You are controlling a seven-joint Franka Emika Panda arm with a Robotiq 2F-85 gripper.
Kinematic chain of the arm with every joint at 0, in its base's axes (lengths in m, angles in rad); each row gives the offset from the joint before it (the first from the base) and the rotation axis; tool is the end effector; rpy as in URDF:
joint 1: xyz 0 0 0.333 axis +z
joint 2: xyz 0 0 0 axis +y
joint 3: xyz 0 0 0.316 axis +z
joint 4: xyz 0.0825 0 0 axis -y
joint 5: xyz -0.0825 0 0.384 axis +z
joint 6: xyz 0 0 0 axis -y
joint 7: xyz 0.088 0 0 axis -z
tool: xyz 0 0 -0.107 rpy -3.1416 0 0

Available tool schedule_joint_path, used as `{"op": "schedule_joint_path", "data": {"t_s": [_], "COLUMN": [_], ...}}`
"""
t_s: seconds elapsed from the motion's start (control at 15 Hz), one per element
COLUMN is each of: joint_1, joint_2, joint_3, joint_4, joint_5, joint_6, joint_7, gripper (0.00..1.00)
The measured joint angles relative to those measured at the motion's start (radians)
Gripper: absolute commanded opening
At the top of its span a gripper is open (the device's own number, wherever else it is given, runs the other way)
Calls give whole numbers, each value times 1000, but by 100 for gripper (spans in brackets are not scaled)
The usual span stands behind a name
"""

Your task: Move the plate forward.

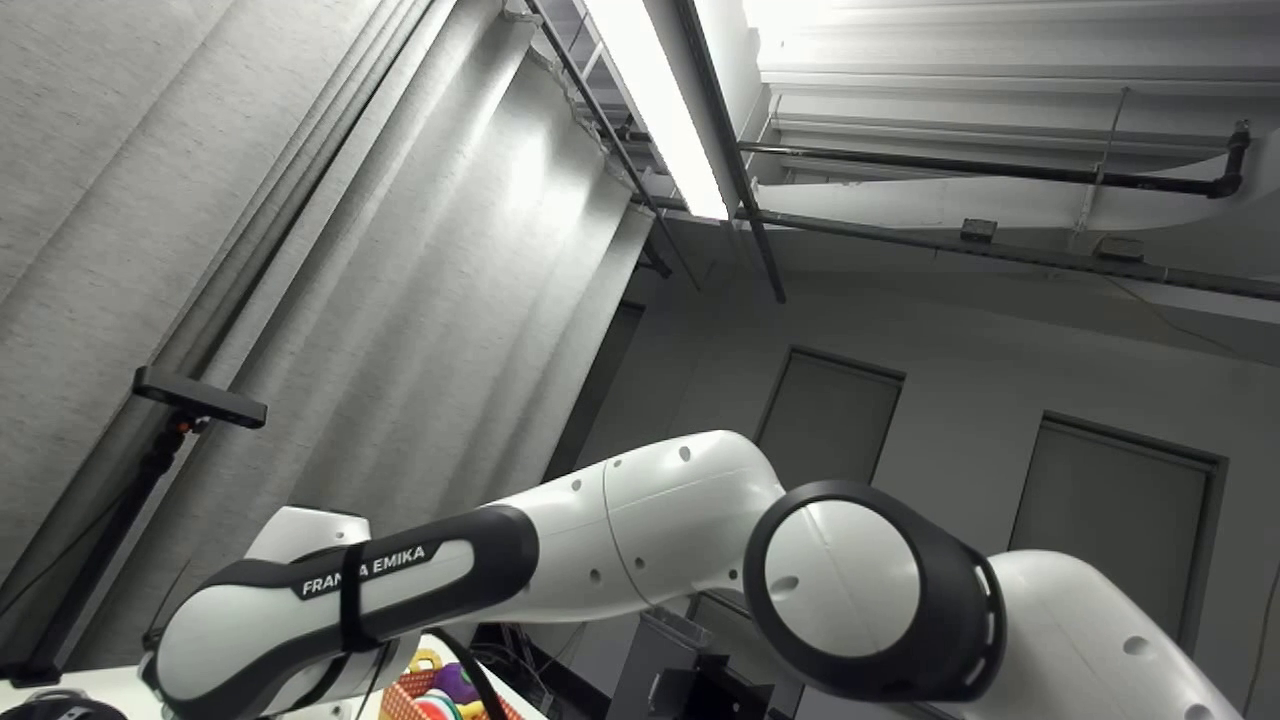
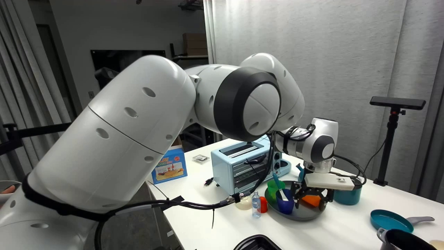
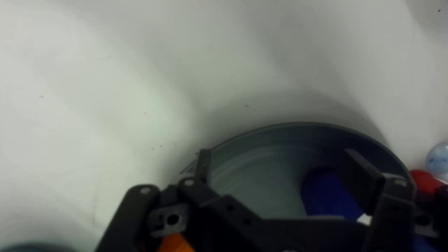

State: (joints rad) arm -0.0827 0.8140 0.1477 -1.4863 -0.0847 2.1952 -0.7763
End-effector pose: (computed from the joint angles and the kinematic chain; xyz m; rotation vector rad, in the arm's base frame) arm 0.7045 0.0264 0.1844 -2.7908 -1.2691 0.1145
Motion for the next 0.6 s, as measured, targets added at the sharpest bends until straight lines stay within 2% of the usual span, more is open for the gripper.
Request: {"op": "schedule_joint_path", "data": {"t_s": [0.07, 0.13, 0.6], "joint_1": [0, 0, 2], "joint_2": [3, 5, 29], "joint_3": [-1, -2, -1], "joint_4": [1, 2, 29], "joint_5": [0, 0, 0], "joint_6": [0, 0, 0], "joint_7": [-2, -4, -23], "gripper": [71, 64, 10]}}
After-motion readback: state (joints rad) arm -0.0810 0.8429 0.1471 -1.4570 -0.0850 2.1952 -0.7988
